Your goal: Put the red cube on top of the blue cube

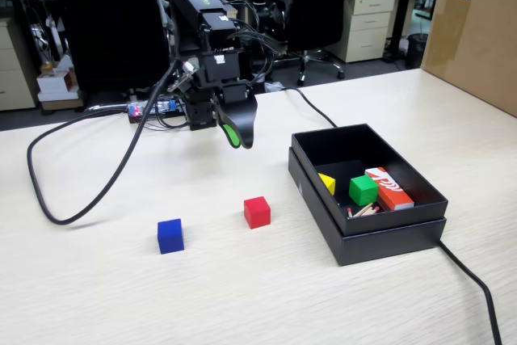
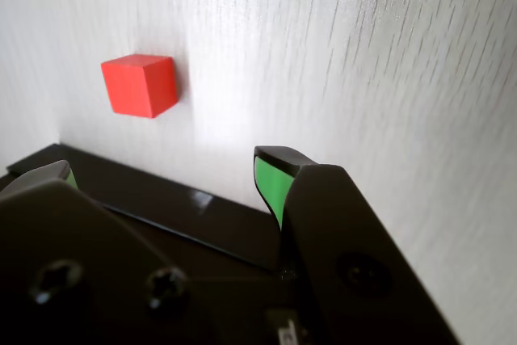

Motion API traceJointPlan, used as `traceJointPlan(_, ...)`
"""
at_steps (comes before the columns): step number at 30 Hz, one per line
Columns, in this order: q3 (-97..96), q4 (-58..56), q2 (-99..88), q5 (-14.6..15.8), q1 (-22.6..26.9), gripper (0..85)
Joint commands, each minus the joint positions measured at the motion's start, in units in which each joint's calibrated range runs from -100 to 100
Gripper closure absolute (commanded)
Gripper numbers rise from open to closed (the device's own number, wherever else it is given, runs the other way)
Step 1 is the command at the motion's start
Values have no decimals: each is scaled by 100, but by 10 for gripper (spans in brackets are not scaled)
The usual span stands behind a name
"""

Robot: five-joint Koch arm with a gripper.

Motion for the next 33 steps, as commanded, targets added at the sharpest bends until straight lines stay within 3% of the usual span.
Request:
traceJointPlan(1,834,-19,611,0,0,410)
traceJointPlan(12,2357,-19,3135,24,-78,408)
traceJointPlan(33,2783,232,4363,20,-137,406)
